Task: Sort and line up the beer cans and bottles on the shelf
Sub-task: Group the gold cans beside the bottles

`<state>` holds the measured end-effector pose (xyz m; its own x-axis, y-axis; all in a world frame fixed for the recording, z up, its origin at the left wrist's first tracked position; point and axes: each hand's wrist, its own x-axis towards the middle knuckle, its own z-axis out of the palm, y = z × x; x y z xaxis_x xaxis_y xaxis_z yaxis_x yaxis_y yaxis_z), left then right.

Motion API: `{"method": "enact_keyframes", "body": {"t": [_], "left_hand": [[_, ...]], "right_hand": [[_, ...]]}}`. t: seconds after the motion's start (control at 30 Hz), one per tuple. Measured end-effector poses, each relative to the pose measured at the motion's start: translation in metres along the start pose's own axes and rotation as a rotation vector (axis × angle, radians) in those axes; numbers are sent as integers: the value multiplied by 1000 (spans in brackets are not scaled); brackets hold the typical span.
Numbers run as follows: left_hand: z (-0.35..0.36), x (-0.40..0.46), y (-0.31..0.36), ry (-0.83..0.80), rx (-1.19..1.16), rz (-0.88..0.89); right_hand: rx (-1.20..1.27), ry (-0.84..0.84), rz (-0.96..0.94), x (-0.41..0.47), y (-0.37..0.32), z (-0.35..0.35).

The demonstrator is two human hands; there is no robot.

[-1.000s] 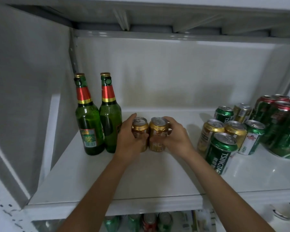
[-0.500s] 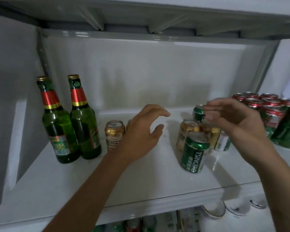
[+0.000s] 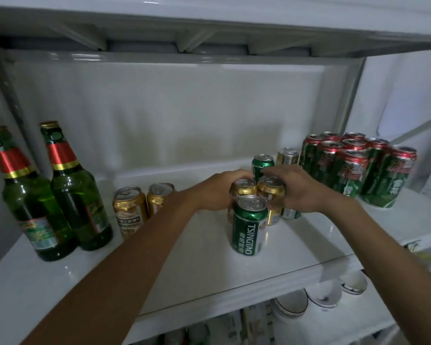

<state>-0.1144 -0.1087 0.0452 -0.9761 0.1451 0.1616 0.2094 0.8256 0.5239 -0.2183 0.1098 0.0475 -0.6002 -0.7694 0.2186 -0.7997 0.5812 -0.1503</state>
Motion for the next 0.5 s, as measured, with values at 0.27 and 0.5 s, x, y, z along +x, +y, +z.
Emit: {"method": "enact_keyframes", "body": {"t": [0.27, 0.5], "left_hand": [[18, -2, -14, 183, -135, -17], [0, -49, 4, 483, -323, -18]], "right_hand": [[-4, -24, -28, 7, 5, 5], [446, 53, 23, -4, -3, -11]]}}
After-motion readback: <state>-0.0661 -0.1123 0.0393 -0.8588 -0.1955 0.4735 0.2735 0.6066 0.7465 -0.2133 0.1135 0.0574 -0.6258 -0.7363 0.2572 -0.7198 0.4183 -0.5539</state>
